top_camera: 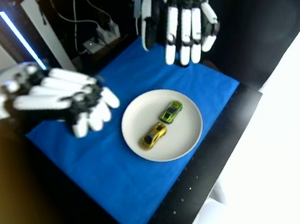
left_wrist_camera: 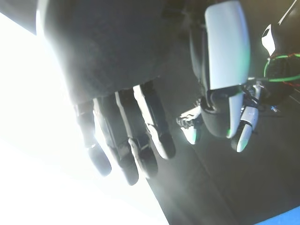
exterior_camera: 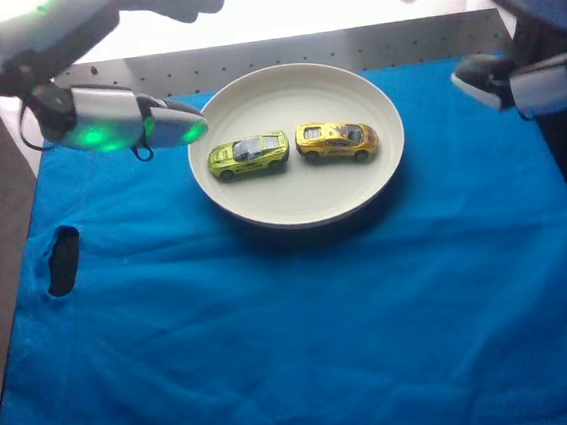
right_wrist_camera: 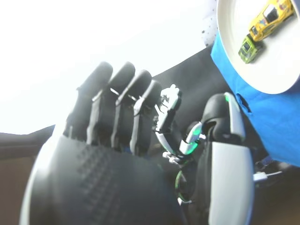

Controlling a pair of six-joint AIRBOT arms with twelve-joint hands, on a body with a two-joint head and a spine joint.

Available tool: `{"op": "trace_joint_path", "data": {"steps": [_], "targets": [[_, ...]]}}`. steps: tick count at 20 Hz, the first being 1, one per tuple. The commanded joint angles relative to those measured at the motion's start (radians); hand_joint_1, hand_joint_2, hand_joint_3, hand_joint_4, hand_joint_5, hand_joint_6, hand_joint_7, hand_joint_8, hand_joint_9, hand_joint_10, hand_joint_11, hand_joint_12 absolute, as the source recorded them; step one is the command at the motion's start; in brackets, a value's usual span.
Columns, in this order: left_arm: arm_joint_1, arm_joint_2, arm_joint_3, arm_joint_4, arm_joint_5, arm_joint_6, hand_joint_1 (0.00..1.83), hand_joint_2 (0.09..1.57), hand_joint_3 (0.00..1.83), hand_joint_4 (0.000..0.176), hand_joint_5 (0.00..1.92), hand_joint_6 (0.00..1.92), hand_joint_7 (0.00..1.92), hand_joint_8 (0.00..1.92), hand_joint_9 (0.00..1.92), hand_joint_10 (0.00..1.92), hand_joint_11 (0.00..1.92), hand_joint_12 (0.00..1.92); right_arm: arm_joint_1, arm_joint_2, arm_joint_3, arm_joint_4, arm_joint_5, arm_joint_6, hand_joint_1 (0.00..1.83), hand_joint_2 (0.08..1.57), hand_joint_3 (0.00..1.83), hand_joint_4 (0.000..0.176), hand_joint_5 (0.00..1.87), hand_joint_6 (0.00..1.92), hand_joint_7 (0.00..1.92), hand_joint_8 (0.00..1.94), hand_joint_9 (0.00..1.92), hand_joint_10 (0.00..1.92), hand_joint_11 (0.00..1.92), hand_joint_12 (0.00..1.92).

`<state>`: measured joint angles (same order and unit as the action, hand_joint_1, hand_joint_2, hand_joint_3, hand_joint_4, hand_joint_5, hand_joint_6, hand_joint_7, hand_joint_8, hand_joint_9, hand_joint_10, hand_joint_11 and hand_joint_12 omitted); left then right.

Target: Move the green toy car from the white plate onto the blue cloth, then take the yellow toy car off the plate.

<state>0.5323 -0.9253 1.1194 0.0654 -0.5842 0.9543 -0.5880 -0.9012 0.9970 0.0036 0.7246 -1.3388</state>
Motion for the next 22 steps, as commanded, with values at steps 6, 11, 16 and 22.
{"op": "trace_joint_path", "data": {"steps": [6,11,16,22], "targets": [[-0.051,-0.057,0.027,0.010,-0.013,0.055,0.79,0.95,0.00,0.000,0.63,0.08,0.47,0.02,0.22,0.49,0.00,1.32,0.025,-0.027,0.038,0.004,0.009,-0.009,1.00,0.91,0.04,0.000,0.69,0.45,0.68,0.72,0.49,1.13,0.26,1.76],[-0.079,-0.134,0.091,0.030,0.077,0.055,0.86,0.91,0.00,0.000,0.68,0.07,0.72,0.04,0.37,0.59,0.00,1.26,0.025,-0.028,0.044,0.005,0.003,-0.009,0.98,0.98,0.02,0.000,0.73,0.45,0.69,0.80,0.51,1.23,0.32,1.83],[-0.115,-0.205,0.151,0.050,0.162,0.074,0.89,0.92,0.00,0.000,0.74,0.05,0.72,0.30,0.38,1.23,0.18,1.87,0.025,-0.028,0.044,0.006,0.003,-0.009,1.02,1.00,0.01,0.000,0.71,0.41,0.64,0.87,0.46,1.31,0.30,1.85],[-0.126,-0.274,0.222,0.050,0.235,0.078,0.93,0.93,0.00,0.000,0.77,0.10,0.72,0.31,0.53,0.75,0.15,1.58,0.025,-0.028,0.044,0.007,0.004,-0.009,1.06,1.04,0.00,0.000,0.65,0.37,0.62,0.68,0.47,1.14,0.23,1.78]]}}
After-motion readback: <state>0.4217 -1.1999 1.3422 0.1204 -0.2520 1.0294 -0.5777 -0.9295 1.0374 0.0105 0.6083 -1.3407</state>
